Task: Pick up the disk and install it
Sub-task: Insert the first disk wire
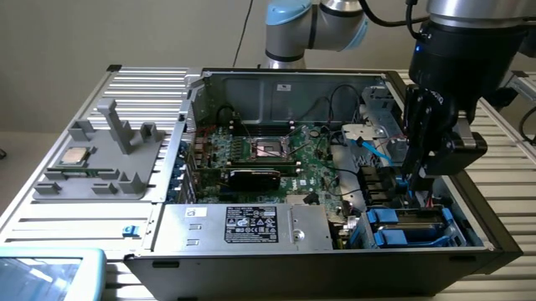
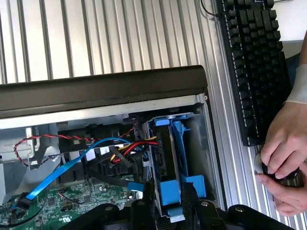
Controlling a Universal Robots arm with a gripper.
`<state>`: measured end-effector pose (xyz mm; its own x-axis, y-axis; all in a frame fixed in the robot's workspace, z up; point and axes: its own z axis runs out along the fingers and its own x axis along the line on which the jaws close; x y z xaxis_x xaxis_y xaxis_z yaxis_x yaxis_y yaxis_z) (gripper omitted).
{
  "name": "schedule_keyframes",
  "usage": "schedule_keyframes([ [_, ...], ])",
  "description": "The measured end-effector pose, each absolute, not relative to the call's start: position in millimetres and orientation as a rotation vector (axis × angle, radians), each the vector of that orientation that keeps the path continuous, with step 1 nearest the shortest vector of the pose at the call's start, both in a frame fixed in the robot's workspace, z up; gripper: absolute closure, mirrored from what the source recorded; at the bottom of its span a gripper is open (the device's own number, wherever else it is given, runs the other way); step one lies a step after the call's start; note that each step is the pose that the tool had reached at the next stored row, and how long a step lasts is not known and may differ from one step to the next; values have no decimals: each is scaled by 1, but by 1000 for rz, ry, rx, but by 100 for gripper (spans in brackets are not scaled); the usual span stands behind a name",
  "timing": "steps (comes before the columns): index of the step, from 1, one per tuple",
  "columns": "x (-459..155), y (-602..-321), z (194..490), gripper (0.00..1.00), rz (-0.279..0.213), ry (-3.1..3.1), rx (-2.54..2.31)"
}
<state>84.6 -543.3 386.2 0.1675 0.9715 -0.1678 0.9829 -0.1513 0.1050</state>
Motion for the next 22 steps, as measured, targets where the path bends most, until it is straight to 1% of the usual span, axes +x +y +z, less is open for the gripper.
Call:
schedule_keyframes([
  [8,85,-543,376,64,-95,1908,2244],
  [13,85,-538,368,64,-95,1908,2243],
  [22,84,-537,363,64,-95,1907,2243],
])
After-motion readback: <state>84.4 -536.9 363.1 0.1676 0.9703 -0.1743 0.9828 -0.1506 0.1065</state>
